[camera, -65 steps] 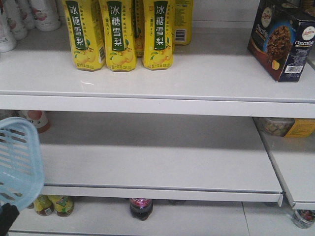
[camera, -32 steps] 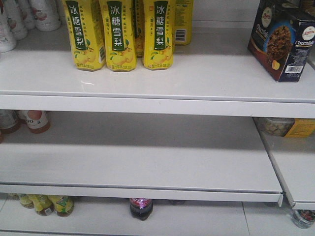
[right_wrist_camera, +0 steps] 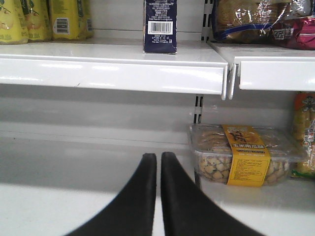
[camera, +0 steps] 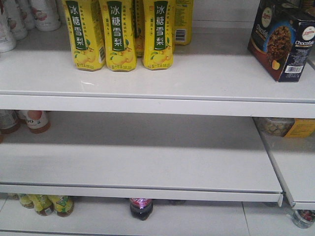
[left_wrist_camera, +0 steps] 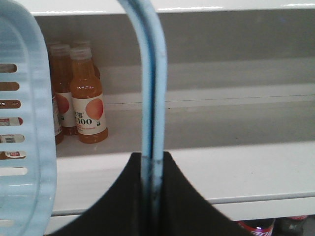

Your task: Left arm holds basket, right arm returns cookies

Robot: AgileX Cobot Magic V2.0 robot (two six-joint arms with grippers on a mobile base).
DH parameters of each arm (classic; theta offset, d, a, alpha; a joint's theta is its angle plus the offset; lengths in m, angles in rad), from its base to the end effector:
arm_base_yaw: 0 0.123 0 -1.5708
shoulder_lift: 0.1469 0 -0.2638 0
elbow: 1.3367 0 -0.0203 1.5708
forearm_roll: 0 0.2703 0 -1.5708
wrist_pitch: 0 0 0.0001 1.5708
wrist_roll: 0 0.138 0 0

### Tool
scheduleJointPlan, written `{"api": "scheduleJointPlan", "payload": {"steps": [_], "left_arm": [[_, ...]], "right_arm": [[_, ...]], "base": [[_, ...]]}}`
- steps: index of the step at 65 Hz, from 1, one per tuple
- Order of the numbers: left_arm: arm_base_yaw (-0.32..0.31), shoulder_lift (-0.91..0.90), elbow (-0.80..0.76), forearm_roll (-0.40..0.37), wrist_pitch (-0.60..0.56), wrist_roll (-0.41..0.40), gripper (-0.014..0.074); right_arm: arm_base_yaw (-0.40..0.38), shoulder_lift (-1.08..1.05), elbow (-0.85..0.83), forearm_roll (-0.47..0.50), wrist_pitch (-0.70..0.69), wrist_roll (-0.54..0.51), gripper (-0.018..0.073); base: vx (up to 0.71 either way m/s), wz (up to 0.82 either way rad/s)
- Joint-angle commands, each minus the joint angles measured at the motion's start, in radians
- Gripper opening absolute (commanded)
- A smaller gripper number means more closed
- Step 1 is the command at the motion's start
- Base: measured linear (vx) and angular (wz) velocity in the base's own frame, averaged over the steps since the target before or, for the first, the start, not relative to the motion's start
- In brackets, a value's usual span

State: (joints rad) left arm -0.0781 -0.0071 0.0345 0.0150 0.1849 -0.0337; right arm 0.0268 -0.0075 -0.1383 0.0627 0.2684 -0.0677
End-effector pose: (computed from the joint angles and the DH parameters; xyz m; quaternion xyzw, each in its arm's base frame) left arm 0.1439 -0.0109 0.1789 0.0213 0.7496 -0.0311 0.6608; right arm 0.1349 0.0059 0.2369 -0.0180 0.7191 0.0128 0.6945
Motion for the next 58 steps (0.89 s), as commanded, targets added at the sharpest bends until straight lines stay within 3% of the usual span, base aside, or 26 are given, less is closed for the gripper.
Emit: {"api": "scheduleJointPlan", "payload": {"steps": [1, 14, 58], "left_arm": [[0.000, -0.019, -0.029, 0.017, -0.099, 0.003, -0.0003], [0.000, -0.019, -0.029, 0.018, -0.099, -0.095, -0.0003], [0.000, -0.018, -0.031, 0.018, -0.117, -0.093, -0.0003]], "right_arm": [[-0.005, 0.014, -0.027, -0.005, -0.072, -0.002, -0.0011], [-0.005, 0.014, -0.027, -0.005, -0.072, -0.002, -0.0011], [-0.005, 0.014, -0.027, -0.005, -0.072, -0.002, -0.0011]], "base": [[0.00, 0.00], [0.00, 0.00], [0.00, 0.00]]}}
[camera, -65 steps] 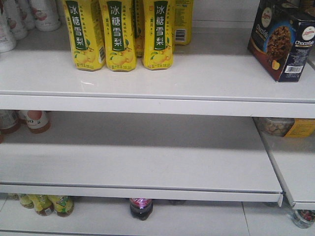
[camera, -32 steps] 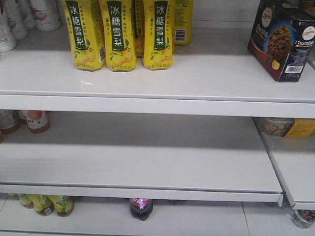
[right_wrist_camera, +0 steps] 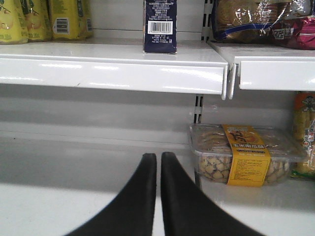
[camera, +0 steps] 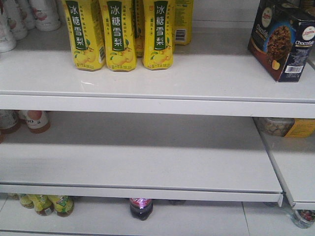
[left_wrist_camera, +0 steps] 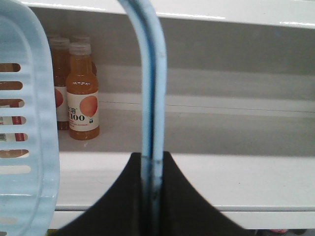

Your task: Left arm holds basket, right arm returns cookies

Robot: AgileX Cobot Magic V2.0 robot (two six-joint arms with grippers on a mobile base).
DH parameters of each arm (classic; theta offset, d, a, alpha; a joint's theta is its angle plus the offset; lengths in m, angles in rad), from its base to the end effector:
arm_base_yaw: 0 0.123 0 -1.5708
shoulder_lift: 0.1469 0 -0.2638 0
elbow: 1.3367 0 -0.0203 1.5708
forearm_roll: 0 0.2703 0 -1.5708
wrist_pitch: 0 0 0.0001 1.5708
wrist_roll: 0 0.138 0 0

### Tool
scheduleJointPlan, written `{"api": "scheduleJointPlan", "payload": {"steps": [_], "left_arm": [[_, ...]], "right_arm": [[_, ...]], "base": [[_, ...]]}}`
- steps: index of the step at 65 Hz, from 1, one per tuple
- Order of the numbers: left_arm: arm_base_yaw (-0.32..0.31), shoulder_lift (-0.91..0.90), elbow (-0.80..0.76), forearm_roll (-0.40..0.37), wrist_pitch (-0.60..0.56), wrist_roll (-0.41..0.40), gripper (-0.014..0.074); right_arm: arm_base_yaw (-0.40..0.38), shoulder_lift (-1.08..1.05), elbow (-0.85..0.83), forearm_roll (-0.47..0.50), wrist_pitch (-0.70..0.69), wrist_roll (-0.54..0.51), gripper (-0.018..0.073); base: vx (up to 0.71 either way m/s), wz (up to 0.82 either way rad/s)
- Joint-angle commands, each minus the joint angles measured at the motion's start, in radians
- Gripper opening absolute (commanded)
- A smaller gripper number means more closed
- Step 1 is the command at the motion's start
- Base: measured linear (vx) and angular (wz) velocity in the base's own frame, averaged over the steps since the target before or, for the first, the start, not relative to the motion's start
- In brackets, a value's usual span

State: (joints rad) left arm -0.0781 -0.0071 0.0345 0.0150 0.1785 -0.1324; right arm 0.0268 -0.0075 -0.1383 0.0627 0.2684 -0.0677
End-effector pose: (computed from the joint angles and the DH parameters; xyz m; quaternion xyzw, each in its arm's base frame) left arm 0.1440 -0.0109 0.1797 -0.0157 0.7476 -0.0639 0.6608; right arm 0.1349 0.0059 0.2369 -0.0180 0.7191 0.0128 0.6945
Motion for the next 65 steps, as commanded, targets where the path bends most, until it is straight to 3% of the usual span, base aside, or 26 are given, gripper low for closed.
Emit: {"api": "scheduleJointPlan", "payload": {"steps": [1, 41, 60, 65], "left_arm": [[0.000, -0.018, -0.031, 0.018, -0.111, 0.005, -0.0003], [0.000, -0.018, -0.031, 0.018, -0.111, 0.005, -0.0003], [0.000, -0.018, -0.031, 0.018, -0.111, 0.005, -0.0003], [0.000, -0.018, -0.031, 0.018, -0.111, 0.005, -0.0003]], "right_arm": [[-0.005, 0.014, -0.027, -0.005, -0.072, -0.002, -0.0011], [-0.005, 0.014, -0.024, -0.006, -0.072, -0.002, -0.0011], [-0.037, -0.002, 0.187, -0.032, -0.355, -0.005, -0.0011], [-0.037, -0.018, 0.184, -0.038, -0.306, -0.005, -0.0011]], "base": [[0.00, 0.00], [0.00, 0.00], [0.00, 0.00], [0.00, 0.00]]}}
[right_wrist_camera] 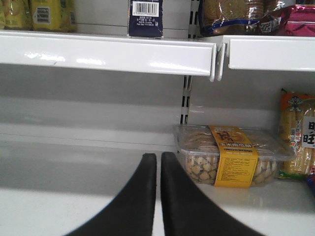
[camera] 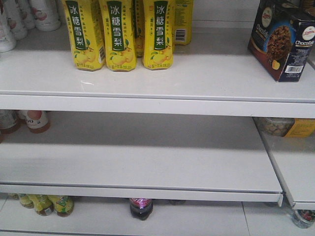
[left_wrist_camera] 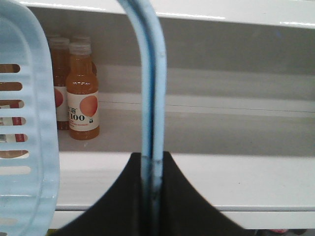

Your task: Left arm holds basket, right arm returns cookies

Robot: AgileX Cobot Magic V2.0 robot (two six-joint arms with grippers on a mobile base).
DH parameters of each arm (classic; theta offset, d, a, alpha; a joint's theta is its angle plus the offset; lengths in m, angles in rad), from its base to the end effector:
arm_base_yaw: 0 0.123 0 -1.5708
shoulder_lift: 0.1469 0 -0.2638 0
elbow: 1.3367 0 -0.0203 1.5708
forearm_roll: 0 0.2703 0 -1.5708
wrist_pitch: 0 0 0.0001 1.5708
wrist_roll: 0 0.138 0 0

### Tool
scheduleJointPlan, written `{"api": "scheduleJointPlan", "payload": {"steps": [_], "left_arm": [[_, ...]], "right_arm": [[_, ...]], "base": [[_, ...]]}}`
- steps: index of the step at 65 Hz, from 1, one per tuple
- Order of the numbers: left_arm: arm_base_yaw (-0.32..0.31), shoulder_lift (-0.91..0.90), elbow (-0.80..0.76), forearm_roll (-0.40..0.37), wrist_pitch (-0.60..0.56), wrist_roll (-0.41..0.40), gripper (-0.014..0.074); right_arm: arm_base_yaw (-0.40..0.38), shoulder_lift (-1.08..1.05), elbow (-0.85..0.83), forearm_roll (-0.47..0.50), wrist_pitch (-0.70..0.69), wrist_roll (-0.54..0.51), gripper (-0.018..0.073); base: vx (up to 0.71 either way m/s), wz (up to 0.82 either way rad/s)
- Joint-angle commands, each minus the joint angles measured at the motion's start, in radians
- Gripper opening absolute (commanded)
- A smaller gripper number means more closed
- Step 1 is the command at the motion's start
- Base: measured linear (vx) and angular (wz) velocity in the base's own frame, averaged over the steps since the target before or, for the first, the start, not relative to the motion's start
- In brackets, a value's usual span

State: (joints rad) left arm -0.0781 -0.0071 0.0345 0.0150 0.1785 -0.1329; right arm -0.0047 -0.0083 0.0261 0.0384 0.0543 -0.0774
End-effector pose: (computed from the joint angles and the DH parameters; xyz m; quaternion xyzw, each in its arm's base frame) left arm 0.1440 -0.0109 0.1797 -0.0159 0.7476 -0.0641 0.6608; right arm 0.1450 -0.0004 0.2004 -0.0128 0.7016 -0.0149 0.7123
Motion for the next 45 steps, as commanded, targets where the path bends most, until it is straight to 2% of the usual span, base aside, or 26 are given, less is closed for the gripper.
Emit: {"api": "scheduleJointPlan", "payload": {"steps": [1, 45], "left_arm": [[0.000, -0.018, -0.031, 0.018, -0.111, 0.006, -0.0003], [0.000, -0.018, -0.031, 0.018, -0.111, 0.006, -0.0003]], "right_arm": [[-0.005, -0.015, 0.021, -0.016, -0.090, 0.005, -0.0011], [-0.005, -0.017, 0.021, -0.038, -0.085, 0.056, -0.0011]], "base": [[0.00, 0.00], [0.00, 0.00]]}}
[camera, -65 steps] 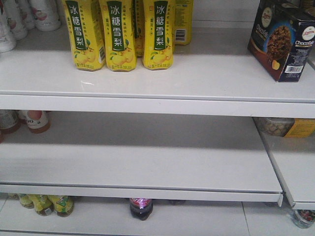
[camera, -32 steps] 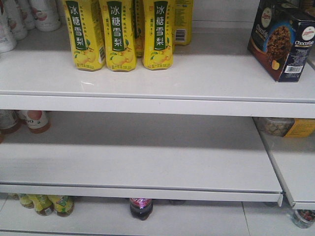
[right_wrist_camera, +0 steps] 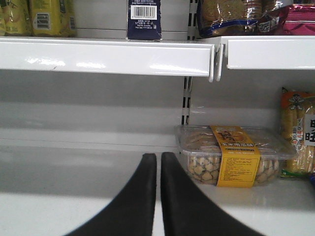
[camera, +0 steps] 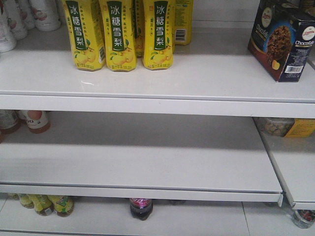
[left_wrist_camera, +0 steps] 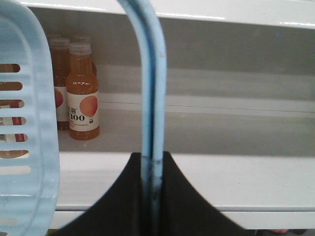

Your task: Left arm holds basket, right arm returns cookies

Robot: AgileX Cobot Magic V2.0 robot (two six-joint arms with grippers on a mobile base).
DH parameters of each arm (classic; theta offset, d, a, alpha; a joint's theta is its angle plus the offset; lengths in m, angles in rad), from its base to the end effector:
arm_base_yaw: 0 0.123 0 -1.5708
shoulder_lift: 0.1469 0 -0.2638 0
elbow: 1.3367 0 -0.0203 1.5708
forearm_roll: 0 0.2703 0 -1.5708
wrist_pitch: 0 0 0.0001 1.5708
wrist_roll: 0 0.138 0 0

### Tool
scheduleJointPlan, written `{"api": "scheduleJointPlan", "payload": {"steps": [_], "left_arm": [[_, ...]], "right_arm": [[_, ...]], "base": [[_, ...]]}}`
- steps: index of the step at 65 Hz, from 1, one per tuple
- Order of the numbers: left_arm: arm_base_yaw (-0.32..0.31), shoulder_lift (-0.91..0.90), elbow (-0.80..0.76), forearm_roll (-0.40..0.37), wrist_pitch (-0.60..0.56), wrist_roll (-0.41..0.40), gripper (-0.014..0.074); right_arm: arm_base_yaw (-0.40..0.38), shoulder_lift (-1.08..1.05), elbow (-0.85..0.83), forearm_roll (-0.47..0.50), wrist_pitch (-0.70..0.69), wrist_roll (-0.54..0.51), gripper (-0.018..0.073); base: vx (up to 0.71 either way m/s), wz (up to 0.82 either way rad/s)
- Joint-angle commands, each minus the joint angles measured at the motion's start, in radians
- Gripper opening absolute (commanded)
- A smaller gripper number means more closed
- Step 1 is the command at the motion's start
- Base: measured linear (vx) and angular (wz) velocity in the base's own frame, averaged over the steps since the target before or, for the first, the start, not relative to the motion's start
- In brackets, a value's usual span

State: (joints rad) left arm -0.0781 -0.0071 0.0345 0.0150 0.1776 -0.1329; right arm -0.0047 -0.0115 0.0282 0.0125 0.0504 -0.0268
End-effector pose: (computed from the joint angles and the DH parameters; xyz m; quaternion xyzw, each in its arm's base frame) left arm 0.1440 -0.0109 0.1799 -0.0158 0.7473 -0.0641 0.6612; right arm 0.1448 -0.0006 0.2006 -0.0036 0.7000 -0.0066 0.7141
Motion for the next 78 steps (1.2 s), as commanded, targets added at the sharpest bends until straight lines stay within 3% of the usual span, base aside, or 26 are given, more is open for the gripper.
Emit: {"api": "scheduleJointPlan", "payload": {"steps": [1, 78], "left_arm": [[0.000, -0.018, -0.031, 0.018, -0.110, 0.006, -0.0003], [0.000, -0.018, -0.031, 0.018, -0.110, 0.006, -0.0003]], "right_arm": [[-0.005, -0.013, 0.019, -0.013, -0.082, 0.005, -0.0011], [-0.005, -0.013, 0.019, -0.013, -0.082, 0.005, -0.0011]], "base": [[0.00, 0.00], [0.00, 0.00]]}}
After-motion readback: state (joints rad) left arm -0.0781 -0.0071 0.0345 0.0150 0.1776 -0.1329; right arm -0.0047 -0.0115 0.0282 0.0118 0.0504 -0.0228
